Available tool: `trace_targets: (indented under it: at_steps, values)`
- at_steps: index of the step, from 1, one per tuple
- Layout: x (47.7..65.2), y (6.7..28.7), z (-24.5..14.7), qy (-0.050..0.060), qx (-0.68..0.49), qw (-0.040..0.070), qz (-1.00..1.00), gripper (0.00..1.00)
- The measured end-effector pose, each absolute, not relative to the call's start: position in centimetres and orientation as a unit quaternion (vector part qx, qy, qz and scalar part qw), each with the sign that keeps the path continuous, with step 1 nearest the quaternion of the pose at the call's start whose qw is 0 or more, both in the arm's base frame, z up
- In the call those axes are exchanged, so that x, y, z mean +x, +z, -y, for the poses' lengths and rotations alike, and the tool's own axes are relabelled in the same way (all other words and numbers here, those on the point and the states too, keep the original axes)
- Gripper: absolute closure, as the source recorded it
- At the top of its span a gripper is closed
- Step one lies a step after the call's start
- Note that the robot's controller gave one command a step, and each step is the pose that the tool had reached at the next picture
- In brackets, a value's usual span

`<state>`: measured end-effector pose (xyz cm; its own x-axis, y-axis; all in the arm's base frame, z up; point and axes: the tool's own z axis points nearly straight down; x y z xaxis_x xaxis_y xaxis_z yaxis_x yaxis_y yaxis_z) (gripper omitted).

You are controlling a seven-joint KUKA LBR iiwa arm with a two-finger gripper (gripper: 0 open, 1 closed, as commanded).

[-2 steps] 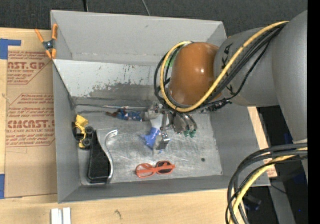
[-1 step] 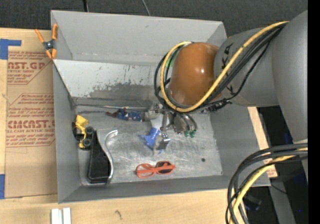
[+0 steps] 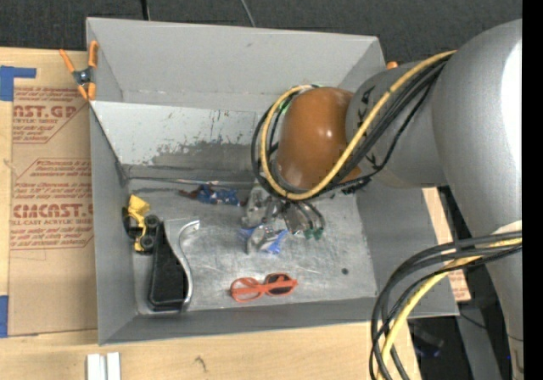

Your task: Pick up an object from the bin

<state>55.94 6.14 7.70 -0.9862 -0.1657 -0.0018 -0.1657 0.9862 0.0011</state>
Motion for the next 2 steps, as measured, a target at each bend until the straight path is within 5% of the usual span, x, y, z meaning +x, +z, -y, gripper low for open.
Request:
trace_targets:
  at_steps: [2]
  values:
    - [55.9,9.9,-7.6,0.000,-0.079,-0.001,-0.997,1.00]
